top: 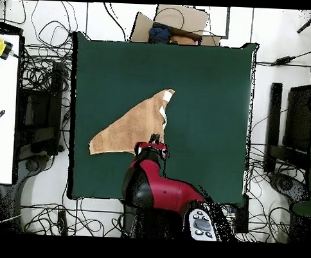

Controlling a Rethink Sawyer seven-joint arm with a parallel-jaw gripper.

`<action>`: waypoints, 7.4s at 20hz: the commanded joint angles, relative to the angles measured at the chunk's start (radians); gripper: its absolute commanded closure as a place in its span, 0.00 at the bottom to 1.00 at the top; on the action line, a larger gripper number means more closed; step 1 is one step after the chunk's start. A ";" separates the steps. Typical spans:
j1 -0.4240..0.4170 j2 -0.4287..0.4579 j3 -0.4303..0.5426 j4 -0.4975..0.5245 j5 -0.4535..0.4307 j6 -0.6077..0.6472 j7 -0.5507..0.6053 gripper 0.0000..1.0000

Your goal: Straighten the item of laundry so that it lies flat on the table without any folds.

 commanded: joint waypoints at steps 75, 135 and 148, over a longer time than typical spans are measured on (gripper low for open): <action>0.188 0.567 -0.225 -0.132 0.152 -0.539 0.170 0.00; 0.243 0.641 -0.087 -0.199 -0.005 -0.808 0.251 0.00; 0.235 0.666 -0.134 -0.213 0.044 -0.842 0.205 0.00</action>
